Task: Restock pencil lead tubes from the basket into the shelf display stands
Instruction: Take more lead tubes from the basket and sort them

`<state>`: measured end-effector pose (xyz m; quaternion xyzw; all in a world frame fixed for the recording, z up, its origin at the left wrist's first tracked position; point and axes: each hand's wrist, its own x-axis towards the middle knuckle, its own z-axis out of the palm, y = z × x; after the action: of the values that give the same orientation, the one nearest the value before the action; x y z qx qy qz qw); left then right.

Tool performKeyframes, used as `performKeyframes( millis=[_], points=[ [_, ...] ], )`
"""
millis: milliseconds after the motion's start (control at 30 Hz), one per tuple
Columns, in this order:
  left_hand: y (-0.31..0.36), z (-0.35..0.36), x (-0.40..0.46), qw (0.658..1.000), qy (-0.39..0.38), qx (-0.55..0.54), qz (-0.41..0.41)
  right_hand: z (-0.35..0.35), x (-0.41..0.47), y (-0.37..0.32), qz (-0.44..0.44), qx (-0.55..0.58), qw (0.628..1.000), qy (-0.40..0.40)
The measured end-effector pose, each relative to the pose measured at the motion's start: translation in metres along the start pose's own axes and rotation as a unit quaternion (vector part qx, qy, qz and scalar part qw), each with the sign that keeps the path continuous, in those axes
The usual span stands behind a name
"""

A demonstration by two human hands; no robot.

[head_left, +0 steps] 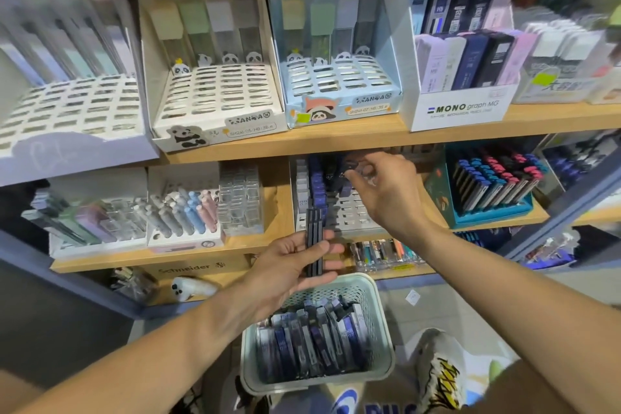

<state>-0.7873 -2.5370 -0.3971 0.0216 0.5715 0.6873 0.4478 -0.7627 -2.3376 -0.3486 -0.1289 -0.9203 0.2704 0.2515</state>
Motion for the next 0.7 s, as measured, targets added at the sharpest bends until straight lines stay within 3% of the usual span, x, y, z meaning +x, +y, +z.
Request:
performKeyframes(
  millis=[200,367,700],
  points=[
    [-0.001,0.003,-0.001,1.000,0.003,-0.008,-0.004,0.026,0.021,0.002,0.033,-0.113,0.991,-0.063],
    [-0.002,0.002,-0.001,1.000,0.001,-0.007,-0.006,0.031,0.028,0.004,0.089,-0.077,0.989,-0.094],
    [0.002,0.001,-0.001,1.000,0.004,-0.023,-0.004,0.039,0.028,0.007,0.040,-0.116,0.987,-0.101]
  ],
)
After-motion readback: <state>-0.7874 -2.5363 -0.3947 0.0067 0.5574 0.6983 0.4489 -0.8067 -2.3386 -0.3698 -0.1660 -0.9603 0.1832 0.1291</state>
